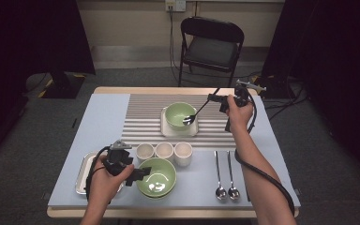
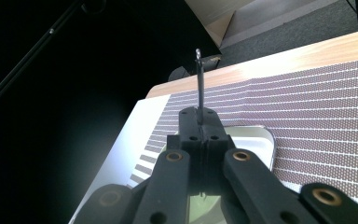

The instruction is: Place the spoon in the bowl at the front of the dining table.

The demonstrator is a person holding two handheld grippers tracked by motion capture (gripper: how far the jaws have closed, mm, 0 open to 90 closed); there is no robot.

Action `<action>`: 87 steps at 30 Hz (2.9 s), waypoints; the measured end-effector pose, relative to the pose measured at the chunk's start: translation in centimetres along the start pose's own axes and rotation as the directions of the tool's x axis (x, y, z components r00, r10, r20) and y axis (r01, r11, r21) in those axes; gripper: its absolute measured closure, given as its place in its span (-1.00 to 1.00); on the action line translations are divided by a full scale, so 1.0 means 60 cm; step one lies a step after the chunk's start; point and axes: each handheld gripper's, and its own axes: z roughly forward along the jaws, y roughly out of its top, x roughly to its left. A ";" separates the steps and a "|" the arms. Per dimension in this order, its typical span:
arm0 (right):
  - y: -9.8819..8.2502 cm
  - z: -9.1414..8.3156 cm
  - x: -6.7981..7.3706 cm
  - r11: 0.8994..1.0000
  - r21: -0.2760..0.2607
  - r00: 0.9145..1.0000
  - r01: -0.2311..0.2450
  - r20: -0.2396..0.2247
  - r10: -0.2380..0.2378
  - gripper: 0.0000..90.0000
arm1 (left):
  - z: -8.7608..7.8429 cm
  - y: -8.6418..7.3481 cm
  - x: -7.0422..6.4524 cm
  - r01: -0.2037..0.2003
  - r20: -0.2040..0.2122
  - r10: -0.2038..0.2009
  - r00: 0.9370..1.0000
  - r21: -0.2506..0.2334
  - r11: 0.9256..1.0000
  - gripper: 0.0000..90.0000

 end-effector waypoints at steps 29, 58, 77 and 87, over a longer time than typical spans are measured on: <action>-0.032 0.010 -0.014 1.000 -0.014 0.997 0.007 0.071 -0.006 1.00 | -0.002 0.000 -0.002 -0.010 -0.006 0.010 1.000 -0.006 1.000 -0.61; -0.068 0.011 -0.011 0.999 0.023 0.995 0.027 0.095 -0.029 0.97 | 0.004 -0.001 -0.008 -0.016 -0.007 0.016 1.000 0.007 1.000 -0.60; -0.085 0.022 -0.010 0.998 0.056 0.994 0.030 0.101 -0.036 0.96 | 0.005 -0.001 -0.007 -0.024 -0.015 0.024 1.000 0.017 1.000 -0.60; -0.088 0.030 -0.008 0.996 0.077 0.992 0.049 0.115 -0.058 0.98 | 0.004 -0.002 -0.006 -0.015 -0.017 0.016 1.000 0.013 1.000 -0.60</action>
